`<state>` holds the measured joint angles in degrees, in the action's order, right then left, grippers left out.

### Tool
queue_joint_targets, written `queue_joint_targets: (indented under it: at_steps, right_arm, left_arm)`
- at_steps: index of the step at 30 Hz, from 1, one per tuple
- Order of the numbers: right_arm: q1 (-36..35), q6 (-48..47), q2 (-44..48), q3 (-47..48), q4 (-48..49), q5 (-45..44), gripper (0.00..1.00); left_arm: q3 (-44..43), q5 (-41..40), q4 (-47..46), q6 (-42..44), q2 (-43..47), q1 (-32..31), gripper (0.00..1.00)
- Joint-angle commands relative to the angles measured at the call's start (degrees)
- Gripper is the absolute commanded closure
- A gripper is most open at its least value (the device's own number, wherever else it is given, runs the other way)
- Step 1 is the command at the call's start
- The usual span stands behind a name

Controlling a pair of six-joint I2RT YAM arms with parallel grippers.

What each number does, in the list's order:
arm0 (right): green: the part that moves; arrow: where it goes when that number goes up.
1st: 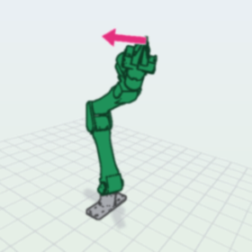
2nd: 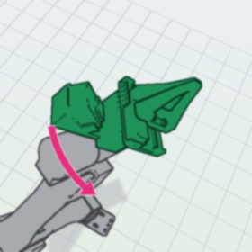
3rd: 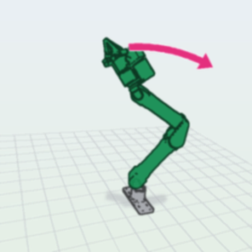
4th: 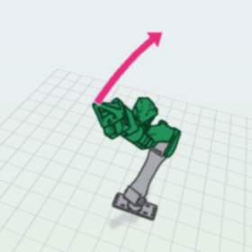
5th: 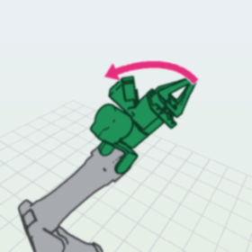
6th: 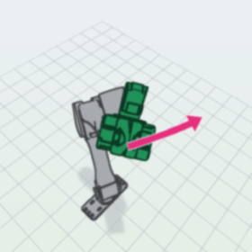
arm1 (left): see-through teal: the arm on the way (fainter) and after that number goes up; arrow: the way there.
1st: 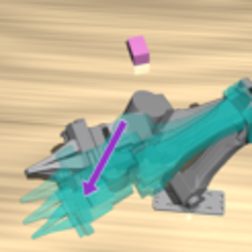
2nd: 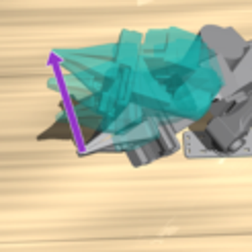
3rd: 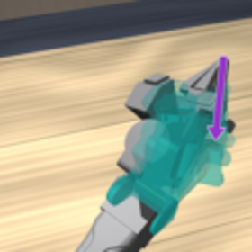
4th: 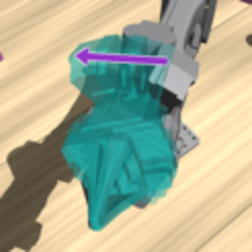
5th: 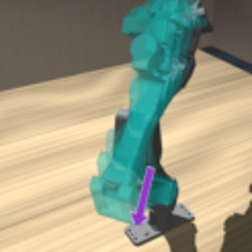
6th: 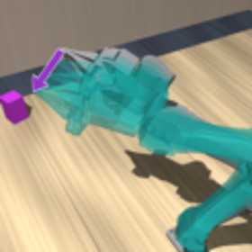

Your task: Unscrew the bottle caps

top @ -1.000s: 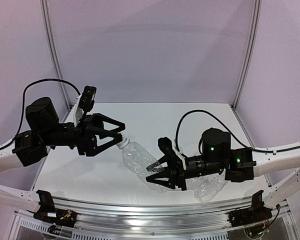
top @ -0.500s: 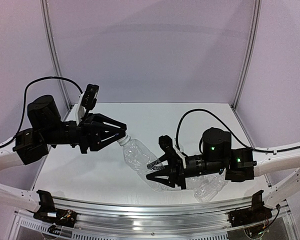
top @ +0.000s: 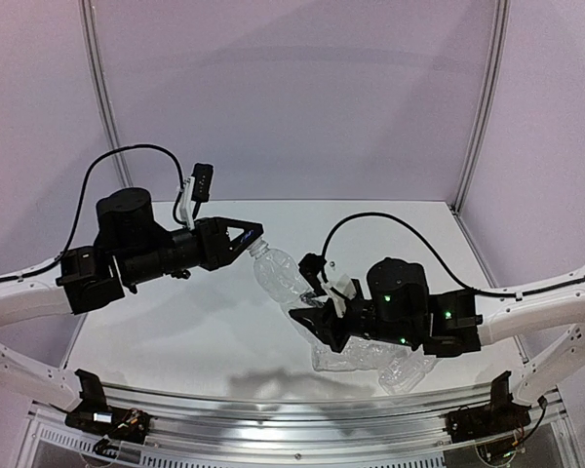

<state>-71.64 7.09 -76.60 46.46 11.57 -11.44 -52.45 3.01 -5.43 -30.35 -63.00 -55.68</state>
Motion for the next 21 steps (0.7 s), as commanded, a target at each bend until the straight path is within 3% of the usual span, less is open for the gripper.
queue_joint_targets:
  at_steps: [1, 4, 11, 15, 21]
  right_arm:
    - [0.55, 1.52, -3.57, 3.32, -3.17, -8.31, 1.00]
    - [0.55, 1.39, -3.17, 2.93, -2.76, -6.82, 1.00]
    - [0.57, 0.82, 0.47, 0.23, 0.17, -0.25, 1.00]
    - [0.61, 0.59, 2.36, -1.27, 1.98, 3.01, 1.00]
    - [0.61, 0.03, 5.63, -3.88, 5.99, 14.44, 1.00]
  left_arm:
    - [-1.55, 0.34, 0.04, -3.47, -2.59, -1.57, 0.69]
    - [-1.50, 0.50, -0.21, -3.17, -3.09, -1.50, 0.63]
    - [-0.78, 4.08, -0.41, -1.50, -0.95, 0.46, 0.21]
    - [-0.26, 14.13, -1.80, 2.28, 1.57, 2.35, 0.03]
    - [1.36, 21.42, -1.00, 9.56, 6.14, 4.11, 0.01]
